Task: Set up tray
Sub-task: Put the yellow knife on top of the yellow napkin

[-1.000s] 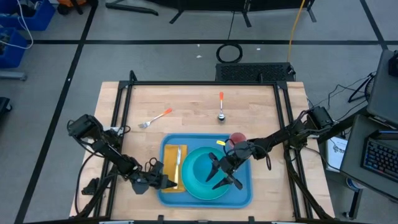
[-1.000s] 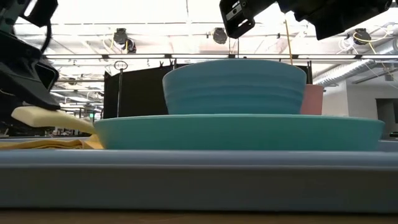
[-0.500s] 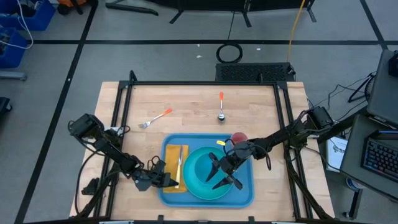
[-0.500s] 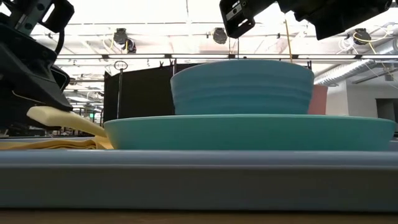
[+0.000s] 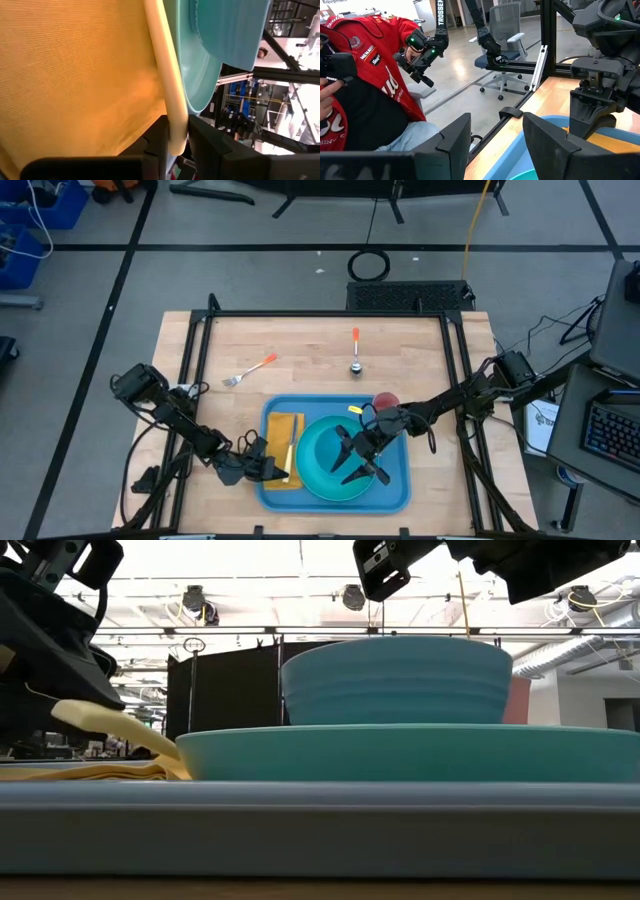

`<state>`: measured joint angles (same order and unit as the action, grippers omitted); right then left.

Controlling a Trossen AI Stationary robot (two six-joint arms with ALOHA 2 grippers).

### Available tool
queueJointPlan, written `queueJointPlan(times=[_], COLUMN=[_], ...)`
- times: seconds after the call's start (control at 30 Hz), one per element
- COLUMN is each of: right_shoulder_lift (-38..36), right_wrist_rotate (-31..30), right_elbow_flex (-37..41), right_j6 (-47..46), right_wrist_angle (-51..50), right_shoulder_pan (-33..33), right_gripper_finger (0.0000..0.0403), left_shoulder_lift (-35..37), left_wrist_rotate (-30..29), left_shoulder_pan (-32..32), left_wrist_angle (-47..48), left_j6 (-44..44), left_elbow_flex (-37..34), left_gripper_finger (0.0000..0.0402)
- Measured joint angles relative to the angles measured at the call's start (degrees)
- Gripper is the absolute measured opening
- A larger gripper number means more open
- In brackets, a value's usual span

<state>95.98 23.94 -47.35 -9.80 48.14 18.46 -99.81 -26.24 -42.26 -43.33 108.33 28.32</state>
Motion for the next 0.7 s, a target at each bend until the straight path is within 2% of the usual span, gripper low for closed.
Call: queueJointPlan(times=[0.33,0.7], right_shoulder_lift=[0.0,0.0], right_wrist_rotate=[0.0,0.0], right_elbow_flex=[0.0,0.0], right_j6=[0.0,0.0], right_wrist_angle=[0.0,0.0], right_shoulder_pan=[0.0,0.0], right_gripper_finger=[0.0169,0.0169], left_shoulder_lift=[0.0,0.0], left_wrist_rotate=[-1.4,-0.4], left_shoulder_pan=[0.1,1.5], left_wrist_angle=[-0.1,-0.5], left_j6=[-2.2,-4.9], left_elbow_flex=[0.0,0.1], left_gripper_finger=[0.0078,0.0079])
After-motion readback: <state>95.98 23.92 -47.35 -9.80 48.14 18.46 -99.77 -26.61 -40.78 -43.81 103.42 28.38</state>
